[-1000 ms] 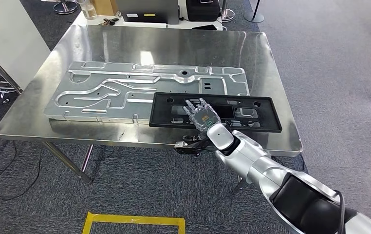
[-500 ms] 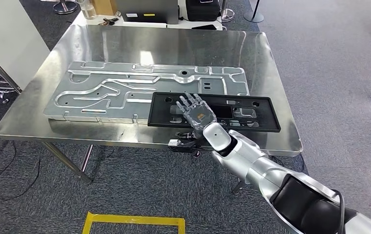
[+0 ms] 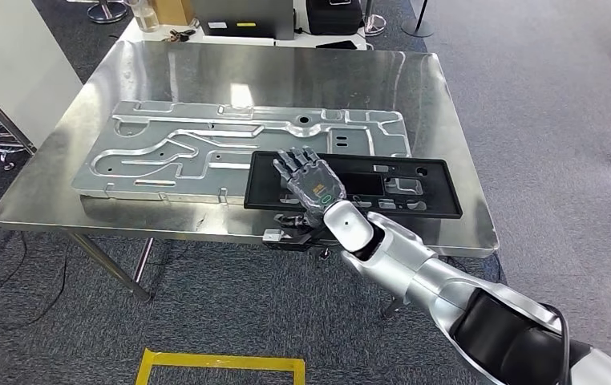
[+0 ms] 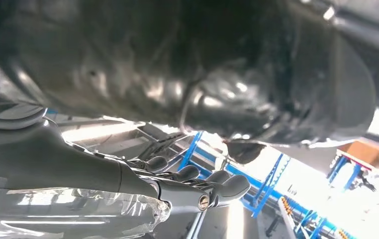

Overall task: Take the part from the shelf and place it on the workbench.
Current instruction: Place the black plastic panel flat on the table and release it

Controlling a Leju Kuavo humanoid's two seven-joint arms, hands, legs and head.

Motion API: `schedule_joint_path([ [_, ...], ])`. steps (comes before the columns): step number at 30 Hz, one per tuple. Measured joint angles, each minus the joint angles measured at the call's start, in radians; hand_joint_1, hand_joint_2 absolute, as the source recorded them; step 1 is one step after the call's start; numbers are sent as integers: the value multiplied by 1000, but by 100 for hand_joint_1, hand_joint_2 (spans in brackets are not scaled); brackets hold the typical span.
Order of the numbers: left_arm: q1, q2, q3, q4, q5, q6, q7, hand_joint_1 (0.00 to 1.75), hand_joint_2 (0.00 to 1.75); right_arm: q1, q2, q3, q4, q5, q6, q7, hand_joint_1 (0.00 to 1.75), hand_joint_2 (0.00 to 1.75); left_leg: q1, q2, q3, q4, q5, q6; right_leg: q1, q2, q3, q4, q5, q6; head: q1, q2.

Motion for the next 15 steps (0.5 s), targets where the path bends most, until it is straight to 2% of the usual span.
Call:
schedule_joint_path([
  [9,7,-1,0,0,15,0,-5,0,0,2,-20,18,-104,0,16,13,0,0,0,0,0,0,0,0,0,0,0,0,0,0,0,0],
  [15,9,-2,0,0,20,4,-7,0,0,8,-29,33,-161,0,-35,42,0,0,0,0,0,0,0,0,0,0,0,0,0,0,0,0],
])
